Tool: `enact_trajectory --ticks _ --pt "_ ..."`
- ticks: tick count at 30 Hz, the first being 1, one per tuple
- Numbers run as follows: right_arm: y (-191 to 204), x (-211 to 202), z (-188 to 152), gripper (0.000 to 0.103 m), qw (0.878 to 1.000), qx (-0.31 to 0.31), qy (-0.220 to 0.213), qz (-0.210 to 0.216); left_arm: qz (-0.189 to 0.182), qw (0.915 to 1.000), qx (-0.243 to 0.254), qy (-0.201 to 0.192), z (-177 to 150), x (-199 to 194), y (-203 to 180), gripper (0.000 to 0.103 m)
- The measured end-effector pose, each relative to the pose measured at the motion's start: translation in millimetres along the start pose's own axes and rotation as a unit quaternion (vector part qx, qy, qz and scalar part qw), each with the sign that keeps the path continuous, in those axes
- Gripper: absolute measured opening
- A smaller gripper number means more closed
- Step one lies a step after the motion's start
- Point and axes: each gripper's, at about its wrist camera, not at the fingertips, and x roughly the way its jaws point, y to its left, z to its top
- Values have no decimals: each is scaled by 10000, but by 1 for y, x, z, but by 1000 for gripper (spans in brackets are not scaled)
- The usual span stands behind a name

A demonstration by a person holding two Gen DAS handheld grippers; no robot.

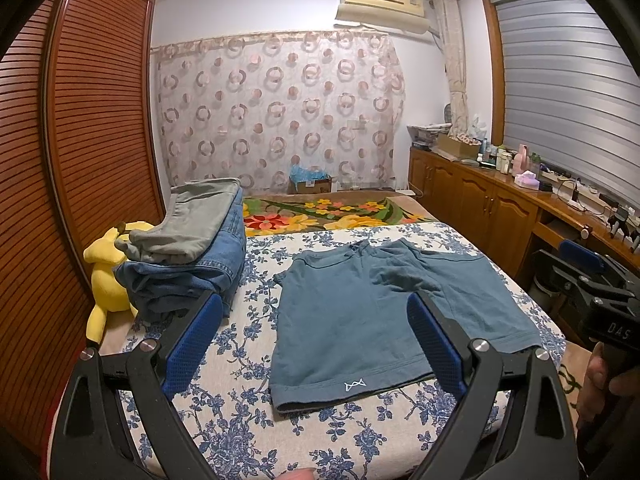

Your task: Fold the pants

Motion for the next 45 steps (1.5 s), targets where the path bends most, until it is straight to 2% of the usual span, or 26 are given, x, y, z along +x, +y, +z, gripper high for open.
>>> enact_trajectory --ticks 16,24,37,45 --pt "1 -1 1 95 10000 6 20 -10 -38 10000 -20 25 9 -11 -10 94" --pt "-2 0 -1 95 9999 69 82 -52 -136 9997 -28 221 -5 1 -22 94" --pt "-10 10 0 95 9994 -14 202 -276 -269 9976 381 515 -16 47 -28 94" --pt "-16 20 2 95 9987 -107 344 -371 -533 9942 449 816 -19 77 -29 94"
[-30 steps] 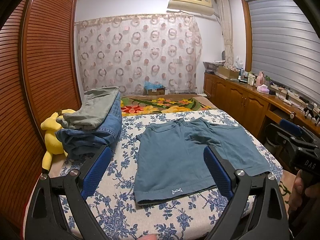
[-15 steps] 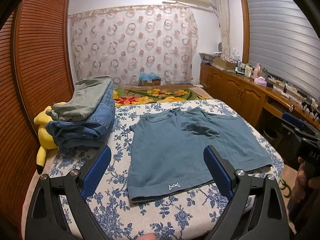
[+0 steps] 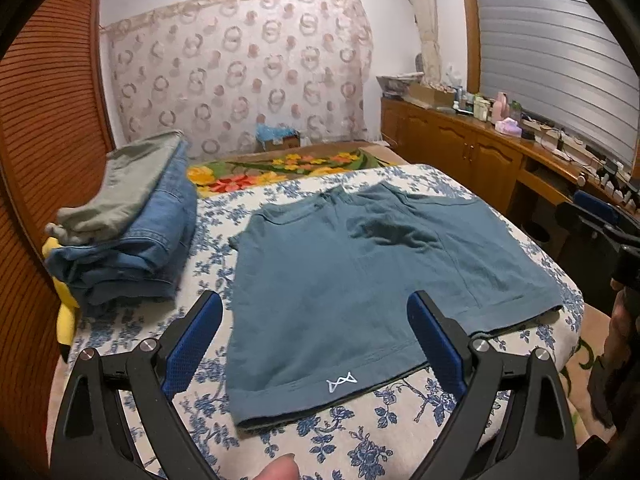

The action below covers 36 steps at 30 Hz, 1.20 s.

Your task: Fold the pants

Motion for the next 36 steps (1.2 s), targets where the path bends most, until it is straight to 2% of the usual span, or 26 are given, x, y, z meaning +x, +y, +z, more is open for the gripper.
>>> enact_trajectory --ticks 6,9,13,17,23,27,31,36 --pt "-7 9 5 95 9998 -48 189 -30 -301 9995 20 69 6 14 -5 94" --pt "-13 18 11 91 9994 -57 331 -61 -446 9989 43 113 10 21 -6 94" --pt "-25 33 20 84 9980 105 629 54 -516 9985 137 122 14 29 -9 94" --pt "-33 49 31 70 9961 85 883 -20 -658 9976 166 116 19 35 -11 94" --pt "-53 78 46 58 9902 285 1362 78 -841 9957 287 270 23 49 -16 94" --pt "-56 97 56 56 9845 152 1740 -140 -973 9941 347 335 26 56 -22 94" --pt "-57 109 66 56 9800 150 1980 -136 -1070 9924 443 415 29 62 -30 94" --pt "-62 130 80 43 9735 326 2261 -135 -1121 9914 475 490 28 69 -36 94"
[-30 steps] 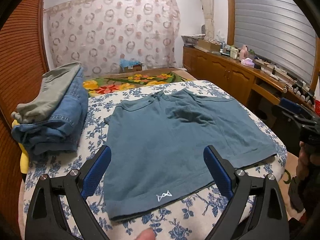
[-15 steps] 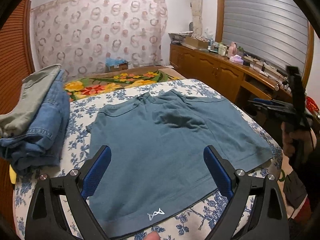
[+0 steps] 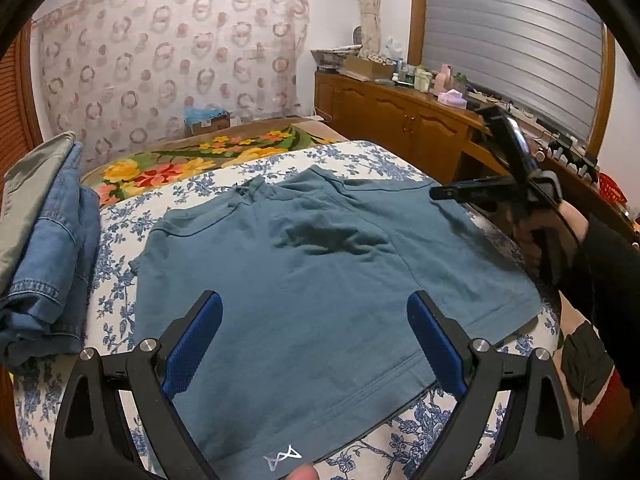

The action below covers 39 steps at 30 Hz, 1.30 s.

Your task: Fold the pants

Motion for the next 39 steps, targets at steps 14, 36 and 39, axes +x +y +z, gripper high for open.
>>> enact_trajectory --ticks 14,36,39 --pt "0 -20 4 2 9993 -294 -174 -143 62 9994 -291 198 -18 9 22 94" --pt "38 -83 -31 41 9949 -461 -846 -297 477 9953 -758 365 -50 -6 72 94" --pt "56 -94 -47 48 9942 -589 -889 -97 501 9952 -791 279 -57 -16 78 94"
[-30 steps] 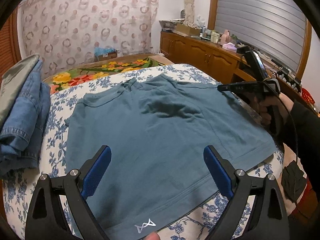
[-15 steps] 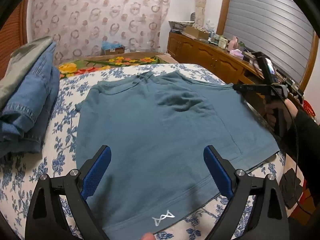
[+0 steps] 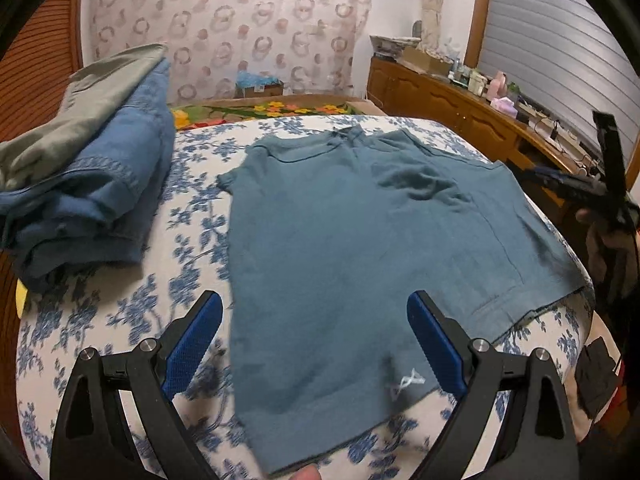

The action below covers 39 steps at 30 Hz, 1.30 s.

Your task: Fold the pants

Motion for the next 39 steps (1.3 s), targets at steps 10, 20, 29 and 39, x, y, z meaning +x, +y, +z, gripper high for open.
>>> enact_trajectory --ticks 10,20,29,39 --pt "29 -31 -35 57 9976 -25 -82 692 175 9998 -2 -45 -26 -18 9 93" --pt "36 -45 -59 64 9974 -105 -85 714 192 9991 -357 -90 -49 -31 27 66" --pt "43 -51 -63 71 9971 -188 -106 734 316 9991 -264 33 -62 -28 22 59" --pt "47 -55 -73 71 9974 -207 -129 679 161 9998 -130 32 -57 -25 10 17"
